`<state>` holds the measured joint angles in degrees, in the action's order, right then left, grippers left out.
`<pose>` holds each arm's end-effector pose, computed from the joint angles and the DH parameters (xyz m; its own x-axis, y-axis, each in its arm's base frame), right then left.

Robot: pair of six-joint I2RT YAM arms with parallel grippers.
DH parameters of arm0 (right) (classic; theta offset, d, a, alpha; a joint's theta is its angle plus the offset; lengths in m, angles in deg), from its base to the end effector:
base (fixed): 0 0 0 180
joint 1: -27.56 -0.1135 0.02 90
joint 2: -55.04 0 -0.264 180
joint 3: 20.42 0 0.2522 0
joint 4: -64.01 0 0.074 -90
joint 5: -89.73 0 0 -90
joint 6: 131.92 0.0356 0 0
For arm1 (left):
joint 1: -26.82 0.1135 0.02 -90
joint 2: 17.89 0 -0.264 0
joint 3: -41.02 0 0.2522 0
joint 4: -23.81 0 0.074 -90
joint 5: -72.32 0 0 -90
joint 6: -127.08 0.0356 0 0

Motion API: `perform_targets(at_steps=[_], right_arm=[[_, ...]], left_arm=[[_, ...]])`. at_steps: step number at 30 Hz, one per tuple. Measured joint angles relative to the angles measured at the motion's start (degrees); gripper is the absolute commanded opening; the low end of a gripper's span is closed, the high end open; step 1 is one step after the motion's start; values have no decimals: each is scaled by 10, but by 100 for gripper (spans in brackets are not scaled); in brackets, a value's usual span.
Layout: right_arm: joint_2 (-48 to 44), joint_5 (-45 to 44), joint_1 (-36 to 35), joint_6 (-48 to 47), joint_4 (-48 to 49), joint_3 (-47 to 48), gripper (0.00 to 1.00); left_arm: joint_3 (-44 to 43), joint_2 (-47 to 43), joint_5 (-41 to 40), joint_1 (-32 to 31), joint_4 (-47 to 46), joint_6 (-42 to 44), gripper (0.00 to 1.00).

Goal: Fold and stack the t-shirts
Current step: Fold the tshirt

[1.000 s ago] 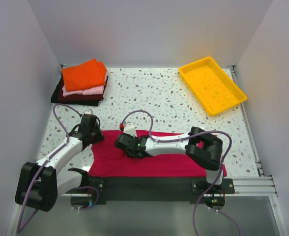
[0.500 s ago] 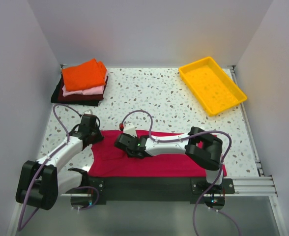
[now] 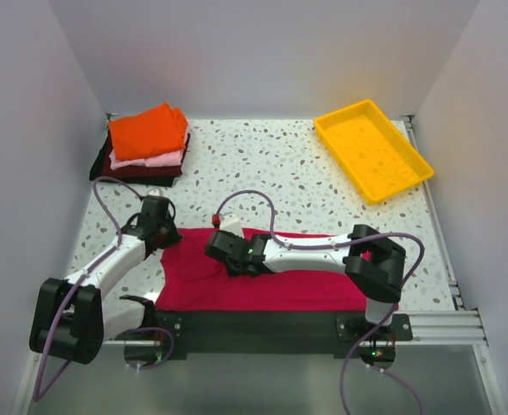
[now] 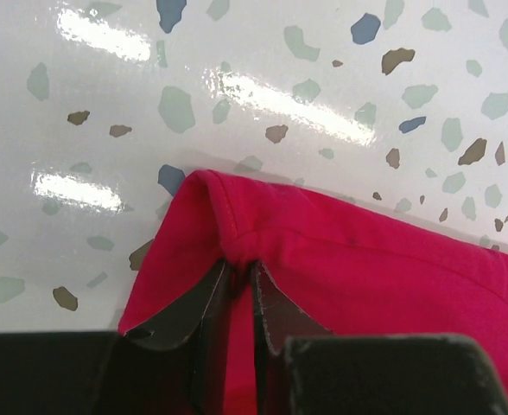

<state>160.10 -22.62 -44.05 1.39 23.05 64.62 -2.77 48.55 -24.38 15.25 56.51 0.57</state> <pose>0.1319 0.3539 0.1886 -0.7628 -0.2836 -0.5811 -0.4070 0.9089 0.0908 0.2060 -0.0379 0.1684 -0.7276 -0.4542 -0.5141 -0.3716 0.8909 -0.2611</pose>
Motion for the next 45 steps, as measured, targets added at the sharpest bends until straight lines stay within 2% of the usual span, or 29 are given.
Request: perform_targets(at_steps=[7,18,24,32,42,45], right_arm=[[-11,23,0,0,-17,0,0],[-11,23,0,0,-28,1,0],[-11,18,0,3,-47,1,4],[-17,14,0,6,-50,1,3],[-55,60,0,6,-52,0,4],[-55,85,-1,7,-44,-15,8]], left_arm=[[-12,3,-3,3,0,8,19],[-13,20,-4,3,0,17,18],[-13,28,-8,4,0,19,17],[-14,30,-8,7,0,23,17],[-28,32,-8,7,0,31,17],[-30,38,-8,9,0,31,17]])
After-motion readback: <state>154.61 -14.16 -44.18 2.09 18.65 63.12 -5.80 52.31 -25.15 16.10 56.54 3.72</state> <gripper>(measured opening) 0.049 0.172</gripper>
